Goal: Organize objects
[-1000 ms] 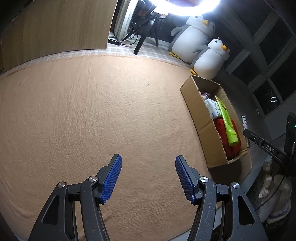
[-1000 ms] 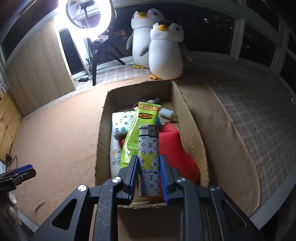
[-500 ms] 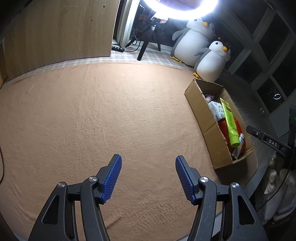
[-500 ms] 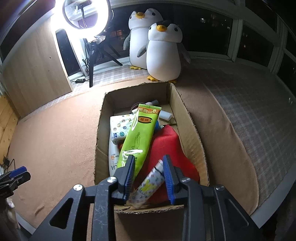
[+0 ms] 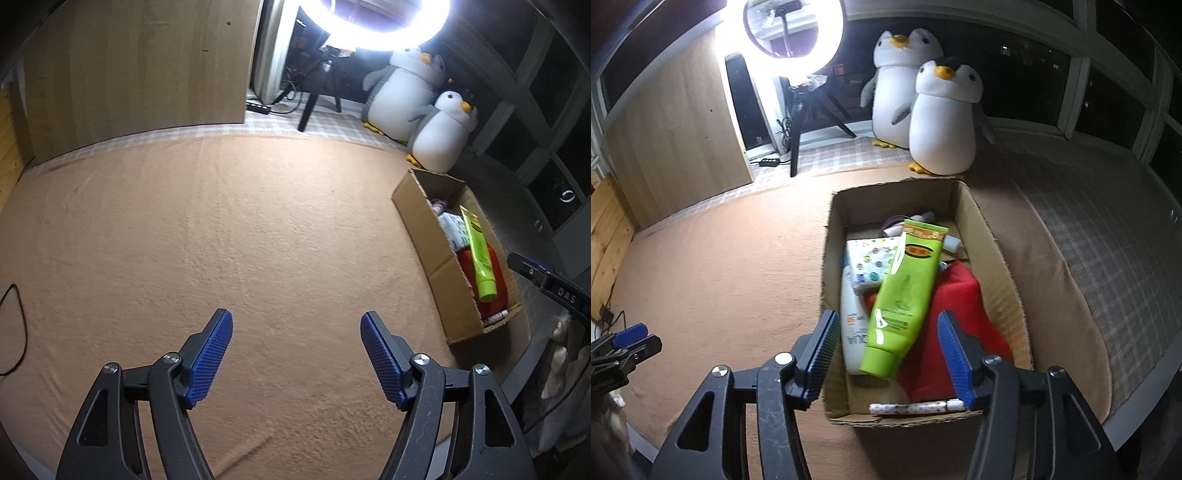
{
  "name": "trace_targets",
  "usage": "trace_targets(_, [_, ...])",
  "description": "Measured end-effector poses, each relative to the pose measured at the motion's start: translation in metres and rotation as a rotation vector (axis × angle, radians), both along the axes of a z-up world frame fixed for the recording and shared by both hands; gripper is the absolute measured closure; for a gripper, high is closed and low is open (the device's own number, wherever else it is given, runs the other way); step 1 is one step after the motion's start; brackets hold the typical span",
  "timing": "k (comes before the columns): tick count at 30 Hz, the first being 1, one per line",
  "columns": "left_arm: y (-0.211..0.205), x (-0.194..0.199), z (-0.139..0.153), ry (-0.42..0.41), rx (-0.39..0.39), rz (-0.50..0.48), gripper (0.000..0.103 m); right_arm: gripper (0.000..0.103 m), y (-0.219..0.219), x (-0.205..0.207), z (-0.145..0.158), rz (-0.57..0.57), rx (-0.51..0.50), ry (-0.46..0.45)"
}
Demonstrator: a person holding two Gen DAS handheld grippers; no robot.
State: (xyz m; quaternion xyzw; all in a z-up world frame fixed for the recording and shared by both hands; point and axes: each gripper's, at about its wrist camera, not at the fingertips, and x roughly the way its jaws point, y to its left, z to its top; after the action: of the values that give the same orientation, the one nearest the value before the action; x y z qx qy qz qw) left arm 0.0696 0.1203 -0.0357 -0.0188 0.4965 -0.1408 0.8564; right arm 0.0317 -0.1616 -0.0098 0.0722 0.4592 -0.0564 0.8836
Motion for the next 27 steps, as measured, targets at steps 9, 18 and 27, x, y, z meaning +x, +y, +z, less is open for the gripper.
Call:
trace_targets(9, [0.027,0.001,0.004,-0.027,0.037,0.082,0.022,0.041,0.038,0.004,0.004,0.054,0.005,-0.007])
trace_targets(18, [0.049,-0.001,0.005,-0.037,0.069,0.128,0.02,0.039,0.082,0.009,-0.001,0.11,0.02,0.005])
trace_targets(27, [0.075,-0.007,0.007,-0.035,0.108,0.162,0.018,0.039,0.134,0.008,-0.004,0.179,0.026,0.004])
